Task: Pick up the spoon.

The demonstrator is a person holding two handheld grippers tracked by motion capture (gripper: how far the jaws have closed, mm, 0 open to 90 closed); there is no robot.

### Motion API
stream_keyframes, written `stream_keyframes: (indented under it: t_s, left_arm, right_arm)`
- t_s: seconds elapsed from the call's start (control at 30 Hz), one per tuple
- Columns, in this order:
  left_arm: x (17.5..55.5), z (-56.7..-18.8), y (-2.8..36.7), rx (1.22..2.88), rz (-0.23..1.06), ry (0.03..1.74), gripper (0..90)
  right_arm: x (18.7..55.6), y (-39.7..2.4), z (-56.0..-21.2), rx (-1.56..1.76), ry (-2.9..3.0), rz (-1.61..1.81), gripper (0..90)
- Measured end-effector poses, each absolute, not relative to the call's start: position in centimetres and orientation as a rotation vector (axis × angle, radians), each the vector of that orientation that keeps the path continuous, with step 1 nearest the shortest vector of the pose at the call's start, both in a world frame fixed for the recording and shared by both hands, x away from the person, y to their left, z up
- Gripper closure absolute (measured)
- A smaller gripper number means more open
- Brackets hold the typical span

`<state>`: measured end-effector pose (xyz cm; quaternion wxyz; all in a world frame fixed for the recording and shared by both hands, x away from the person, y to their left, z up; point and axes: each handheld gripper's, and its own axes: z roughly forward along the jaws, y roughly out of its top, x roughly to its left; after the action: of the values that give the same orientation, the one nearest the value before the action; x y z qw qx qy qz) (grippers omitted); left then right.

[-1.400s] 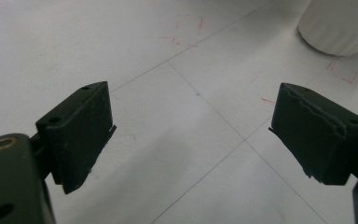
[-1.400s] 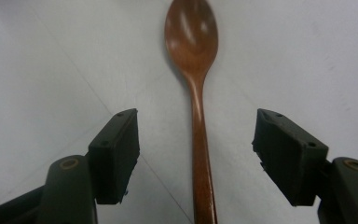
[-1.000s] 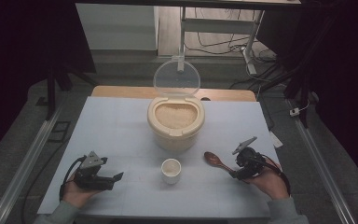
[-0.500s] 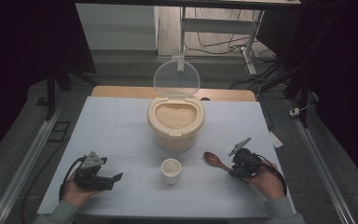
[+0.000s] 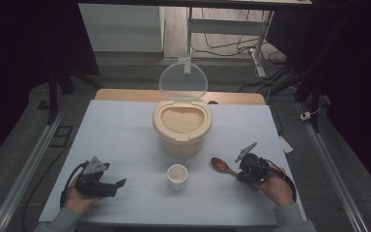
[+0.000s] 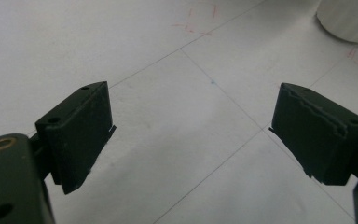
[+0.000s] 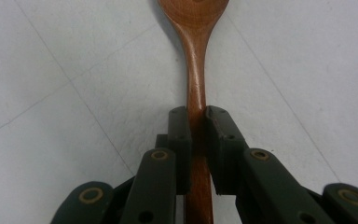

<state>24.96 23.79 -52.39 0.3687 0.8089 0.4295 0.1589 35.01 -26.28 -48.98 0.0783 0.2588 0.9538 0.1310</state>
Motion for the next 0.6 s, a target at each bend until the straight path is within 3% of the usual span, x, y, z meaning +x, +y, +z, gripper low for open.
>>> stream_keyframes:
  t_s: [0.6]
  left_arm:
    - [25.0, -52.6, 23.9, 2.090, 0.410, 1.110, 12.2]
  right_arm:
    - [33.5, -27.5, -44.3, 0.706, 2.726, 0.693, 80.2]
